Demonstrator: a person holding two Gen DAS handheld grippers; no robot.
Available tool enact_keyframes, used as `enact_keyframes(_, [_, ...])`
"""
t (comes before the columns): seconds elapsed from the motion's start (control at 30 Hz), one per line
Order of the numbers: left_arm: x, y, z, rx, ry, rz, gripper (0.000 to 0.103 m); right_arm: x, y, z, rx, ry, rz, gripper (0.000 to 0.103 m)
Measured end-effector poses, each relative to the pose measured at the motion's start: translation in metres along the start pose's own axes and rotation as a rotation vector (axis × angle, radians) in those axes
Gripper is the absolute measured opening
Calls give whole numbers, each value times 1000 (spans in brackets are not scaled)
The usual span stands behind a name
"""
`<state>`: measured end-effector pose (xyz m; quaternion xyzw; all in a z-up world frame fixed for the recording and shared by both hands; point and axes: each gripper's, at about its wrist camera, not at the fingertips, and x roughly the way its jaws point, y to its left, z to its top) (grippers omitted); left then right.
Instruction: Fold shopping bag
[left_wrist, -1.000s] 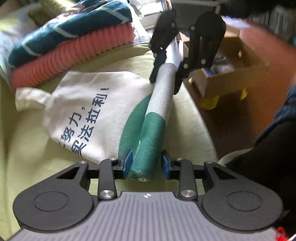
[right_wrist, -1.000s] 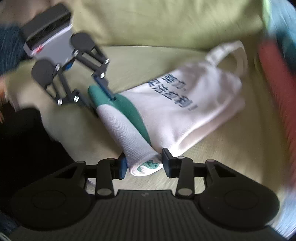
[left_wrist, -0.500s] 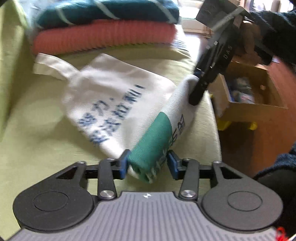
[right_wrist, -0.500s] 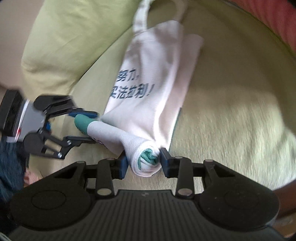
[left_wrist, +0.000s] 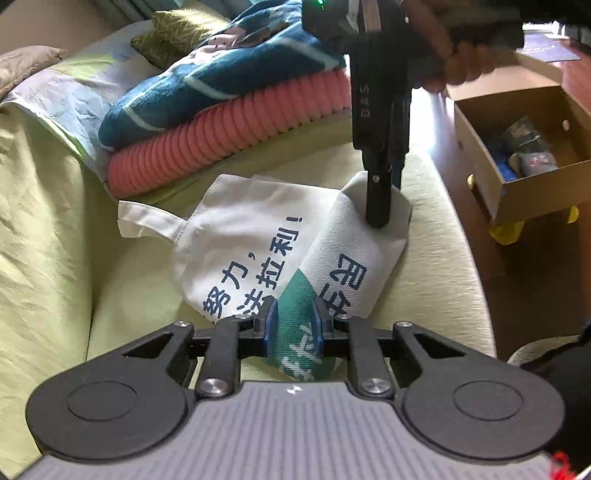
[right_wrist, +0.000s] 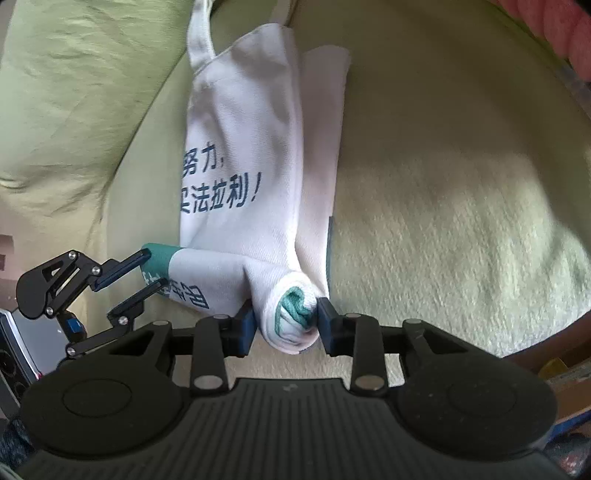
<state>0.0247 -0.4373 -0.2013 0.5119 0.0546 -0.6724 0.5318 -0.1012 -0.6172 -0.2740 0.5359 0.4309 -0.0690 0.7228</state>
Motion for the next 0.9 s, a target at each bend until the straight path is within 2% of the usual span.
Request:
enact_keyframes(0.1, [11,2,-1,-30,31,1,22,4,4,4,25,-2,-18,29])
enact_keyframes(0.17, [15,4,-3,-61,35,-8,20,2,5,-2,27,-38,-26,29])
enact_keyframes(0.2, [18,6,-4,-77,35,-15,18,1,6,-7,25,-65,-34,35])
enact_keyframes(0.27, [21,7,-5,-97,33,-25,15,-1,11,-23,-27,-158,-63,36])
enact_keyframes(0.33, [21,6,-5,-105,32,-34,7,-3,20,-43,-107,-270,-107,39])
enact_keyframes(0.37, [21,5,-4,-105,32,-35,7,-3,27,-56,-168,-337,-157,45])
enact_keyframes(0.4, [21,5,-4,-101,33,-34,5,-3,37,-70,-236,-409,-221,47])
enact_keyframes(0.47, [21,3,-4,-94,35,-32,3,-1,57,-98,-386,-548,-346,41])
enact_keyframes(0.57, [21,4,-5,-108,30,-38,2,10,87,-133,-650,-723,-530,23])
enact_keyframes(0.6, [21,5,-5,-118,29,-40,2,13,89,-135,-709,-741,-559,16])
enact_keyframes(0.67, [21,7,-4,-145,32,-42,2,25,93,-134,-785,-742,-606,10])
enact_keyframes(0.77, [21,9,-4,-186,36,-46,2,36,85,-122,-759,-722,-643,10])
enact_keyframes(0.9, [22,13,-3,-240,42,-50,2,38,81,-106,-712,-712,-605,10])
